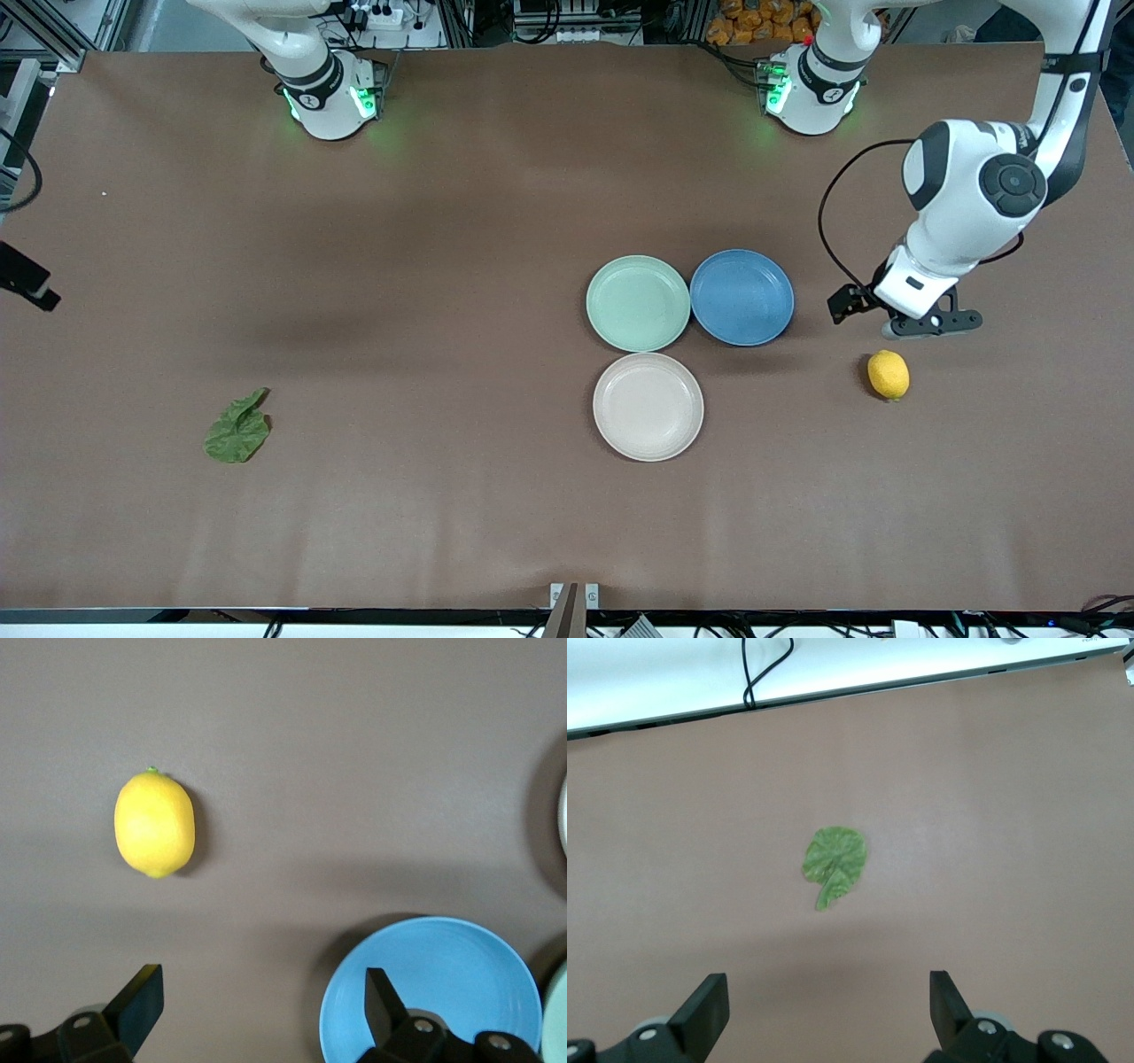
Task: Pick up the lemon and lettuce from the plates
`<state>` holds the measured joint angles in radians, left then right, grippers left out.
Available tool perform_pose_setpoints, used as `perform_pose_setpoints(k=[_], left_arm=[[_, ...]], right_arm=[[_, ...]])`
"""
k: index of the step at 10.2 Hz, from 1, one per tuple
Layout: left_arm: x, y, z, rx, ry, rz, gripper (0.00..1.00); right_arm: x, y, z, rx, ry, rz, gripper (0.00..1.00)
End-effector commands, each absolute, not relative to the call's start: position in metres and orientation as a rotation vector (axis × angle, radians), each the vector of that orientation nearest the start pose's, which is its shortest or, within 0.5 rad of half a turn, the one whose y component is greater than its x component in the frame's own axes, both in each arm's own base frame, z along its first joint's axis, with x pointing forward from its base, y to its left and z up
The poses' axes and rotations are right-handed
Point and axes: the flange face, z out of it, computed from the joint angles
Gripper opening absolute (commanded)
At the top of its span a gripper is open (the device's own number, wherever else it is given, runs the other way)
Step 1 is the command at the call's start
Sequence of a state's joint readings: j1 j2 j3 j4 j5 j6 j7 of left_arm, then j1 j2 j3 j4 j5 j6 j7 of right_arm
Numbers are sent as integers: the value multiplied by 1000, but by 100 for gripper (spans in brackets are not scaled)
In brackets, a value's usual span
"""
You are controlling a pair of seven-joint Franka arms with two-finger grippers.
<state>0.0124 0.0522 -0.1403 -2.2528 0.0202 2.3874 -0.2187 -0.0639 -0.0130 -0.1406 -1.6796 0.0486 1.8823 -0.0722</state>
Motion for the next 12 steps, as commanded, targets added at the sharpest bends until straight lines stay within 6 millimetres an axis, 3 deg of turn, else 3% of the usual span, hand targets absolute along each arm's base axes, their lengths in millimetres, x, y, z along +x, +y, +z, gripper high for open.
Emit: perform_pose_setpoints(k=[1, 4, 5, 6, 8, 10, 12], left_arm=[[524, -71, 385, -3121, -86, -204, 100], [552, -68, 480, -3110, -52, -227, 100], [557, -64, 506, -3112, 49, -229, 100], [560, -52, 530, -3112, 65, -211, 100], [562, -52, 581, -3133, 65, -178, 100], [572, -52, 615, -3149, 79, -123, 100], [567, -58, 625, -3151, 120, -89, 100]], right_arm=[[548, -115, 636, -3108, 199, -324, 100], [536, -111, 651, -3108, 189, -317, 100], [536, -104, 655, -3132, 170, -288, 100], [537, -91, 656, -3143, 141, -270, 100], [538, -68, 663, -3139, 133, -258, 100], [538, -52, 670, -3136, 125, -265, 100], [539, -26, 668, -3146, 82, -246, 100]])
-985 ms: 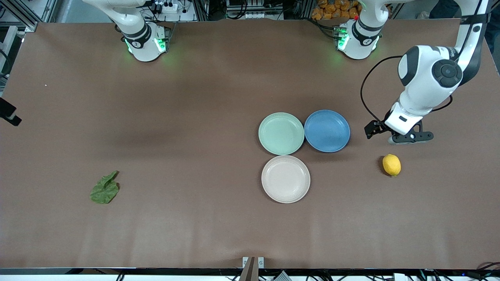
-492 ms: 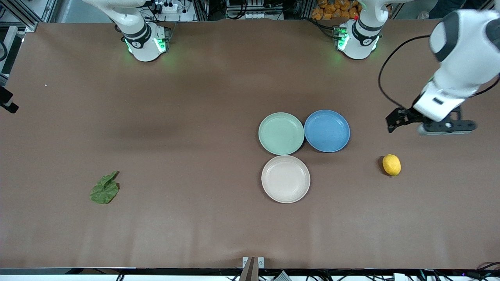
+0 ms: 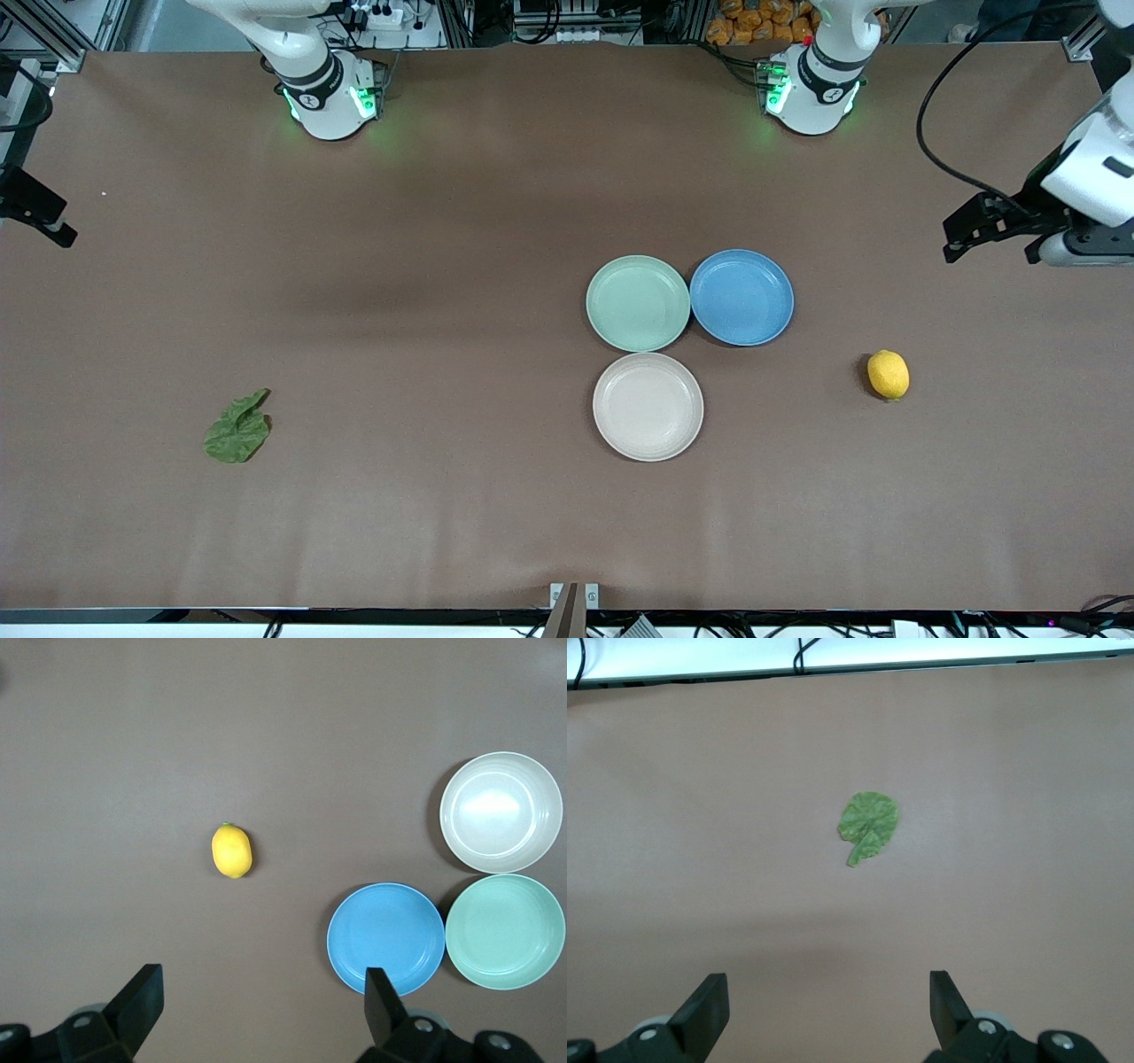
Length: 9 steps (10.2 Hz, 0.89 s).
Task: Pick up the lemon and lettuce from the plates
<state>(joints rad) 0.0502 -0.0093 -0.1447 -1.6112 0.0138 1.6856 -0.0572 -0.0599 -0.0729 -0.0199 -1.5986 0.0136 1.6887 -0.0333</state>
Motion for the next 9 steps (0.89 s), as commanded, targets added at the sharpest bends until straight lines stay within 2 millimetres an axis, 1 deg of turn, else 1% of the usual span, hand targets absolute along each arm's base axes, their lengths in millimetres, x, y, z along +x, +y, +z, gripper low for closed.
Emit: perform_pose_setpoints(k=[1, 2, 4, 5, 6, 7, 9], left_arm=[[564, -63, 627, -3152, 133, -58, 100], [561, -66, 635, -3154, 143, -57, 100], [555, -67, 640, -3171, 138, -7, 100], [554, -64, 648, -3173, 129, -16, 100], [553, -63, 648, -3173, 124, -9, 100], [553, -62, 649, -3171, 122, -9, 100], [553, -59, 649, -3166, 124, -15, 100]], right_arm=[[540, -19, 668, -3149, 77, -244, 100], [539, -21, 666, -3158, 84, -242, 100], [539, -6, 662, -3167, 60, -221, 100], [539, -7, 661, -3167, 60, -216, 100], [539, -6, 660, -3169, 60, -207, 100], [539, -1, 659, -3171, 43, -202, 100], [540, 0, 657, -3168, 38, -186, 100]])
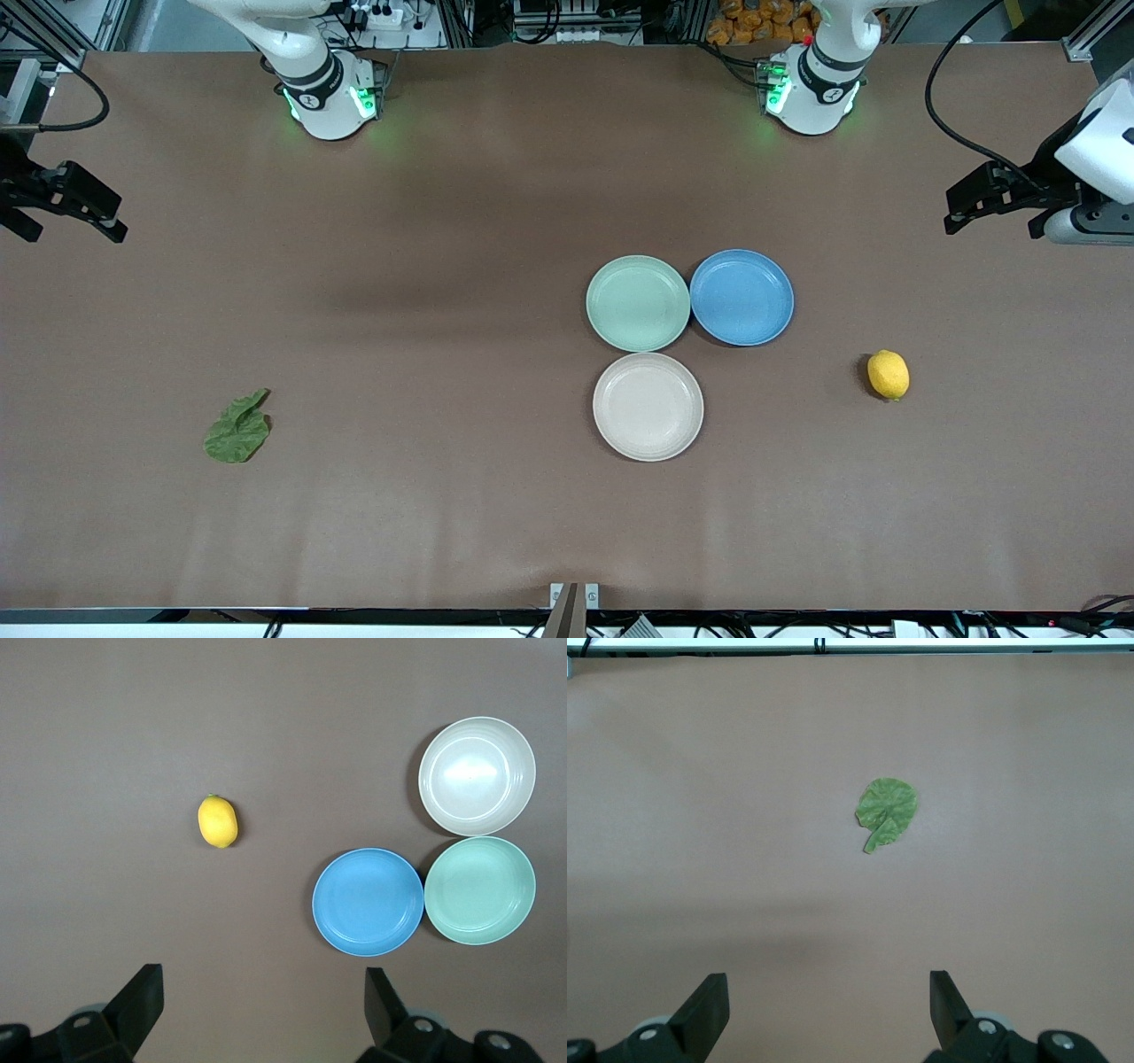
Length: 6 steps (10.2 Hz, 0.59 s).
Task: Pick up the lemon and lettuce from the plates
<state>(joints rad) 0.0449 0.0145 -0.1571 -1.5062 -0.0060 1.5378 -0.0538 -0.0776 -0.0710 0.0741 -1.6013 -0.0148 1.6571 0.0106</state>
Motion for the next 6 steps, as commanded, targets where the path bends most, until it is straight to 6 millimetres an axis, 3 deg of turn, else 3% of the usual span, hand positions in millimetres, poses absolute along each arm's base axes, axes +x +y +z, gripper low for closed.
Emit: perform_pose_setpoints(k=[1, 6], left_arm=[[553, -59, 649, -3166, 121, -15, 100], [553, -58, 649, -3165, 121, -12, 100]], right_arm=[[539, 0, 657, -3167, 38, -183, 100], [536, -8, 661, -3161, 58, -180, 100]])
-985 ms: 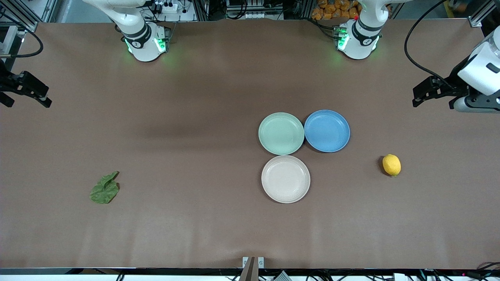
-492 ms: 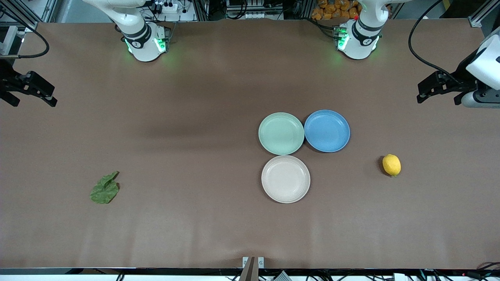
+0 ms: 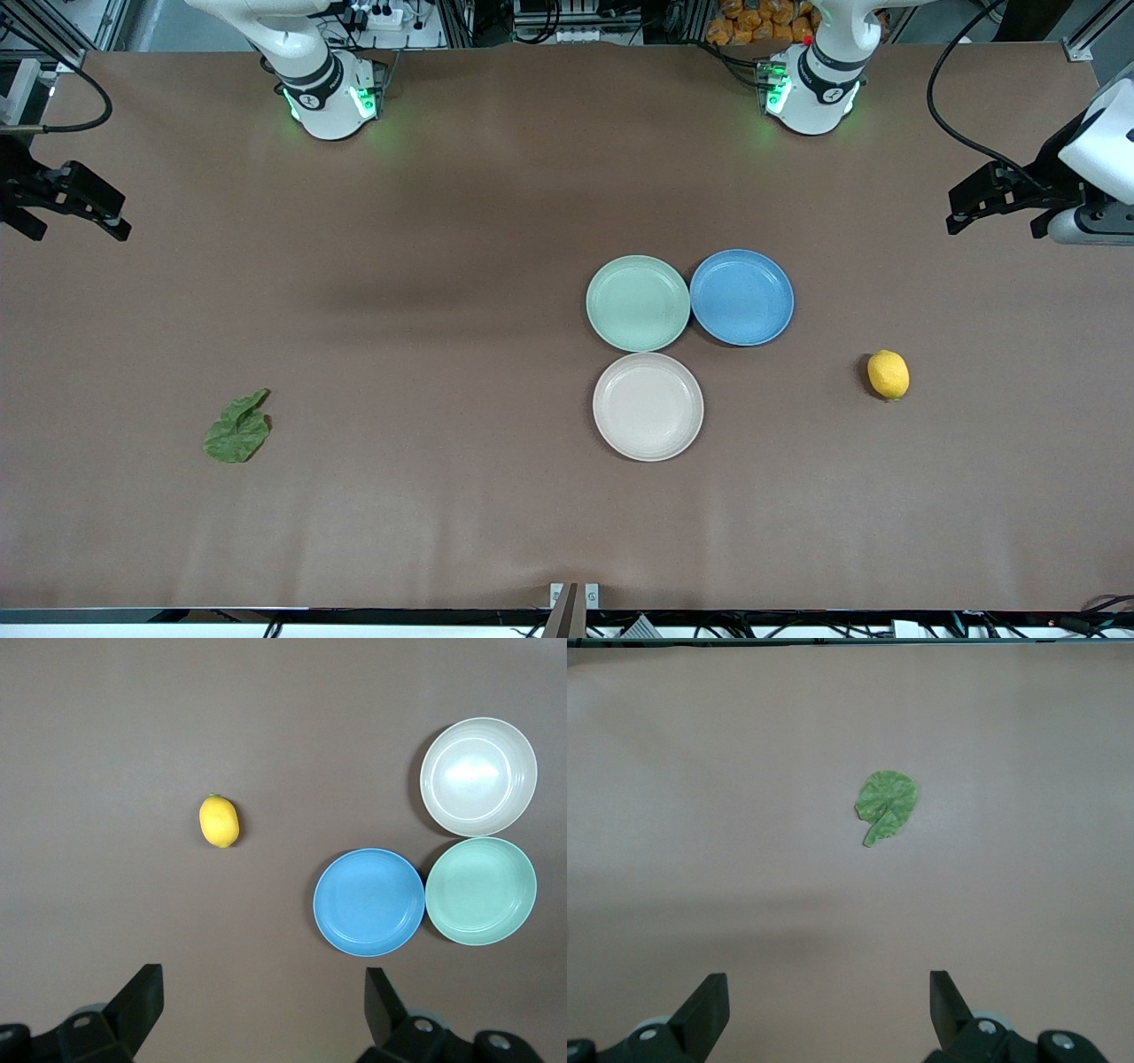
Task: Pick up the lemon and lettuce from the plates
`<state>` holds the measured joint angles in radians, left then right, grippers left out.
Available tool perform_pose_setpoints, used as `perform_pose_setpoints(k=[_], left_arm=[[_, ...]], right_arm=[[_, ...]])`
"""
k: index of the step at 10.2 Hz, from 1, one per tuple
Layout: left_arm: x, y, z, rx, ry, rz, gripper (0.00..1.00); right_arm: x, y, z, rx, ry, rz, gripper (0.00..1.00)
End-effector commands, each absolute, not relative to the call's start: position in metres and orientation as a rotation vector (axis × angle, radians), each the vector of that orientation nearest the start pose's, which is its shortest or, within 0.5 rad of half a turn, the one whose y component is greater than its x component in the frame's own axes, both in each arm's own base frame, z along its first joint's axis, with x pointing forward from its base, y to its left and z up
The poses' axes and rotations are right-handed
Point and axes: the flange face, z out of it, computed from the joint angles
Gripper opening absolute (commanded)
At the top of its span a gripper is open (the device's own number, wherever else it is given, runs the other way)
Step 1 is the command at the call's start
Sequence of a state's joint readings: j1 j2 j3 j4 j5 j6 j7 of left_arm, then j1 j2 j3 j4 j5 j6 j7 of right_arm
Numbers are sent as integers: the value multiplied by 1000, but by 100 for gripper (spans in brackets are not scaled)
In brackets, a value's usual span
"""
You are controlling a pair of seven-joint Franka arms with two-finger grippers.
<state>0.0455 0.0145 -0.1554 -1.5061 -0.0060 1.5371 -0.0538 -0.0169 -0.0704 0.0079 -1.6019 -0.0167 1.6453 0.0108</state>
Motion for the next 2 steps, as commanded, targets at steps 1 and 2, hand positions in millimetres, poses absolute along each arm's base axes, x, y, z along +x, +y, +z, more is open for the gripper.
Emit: perform_pose_setpoints(k=[1, 2], left_arm=[[553, -57, 649, -3163, 118, -13, 100], [553, -56, 649, -3162, 116, -13, 100]], right_arm=[[535, -9, 661, -3160, 63, -173, 100], [535, -9, 661, -3159, 65, -170, 100]])
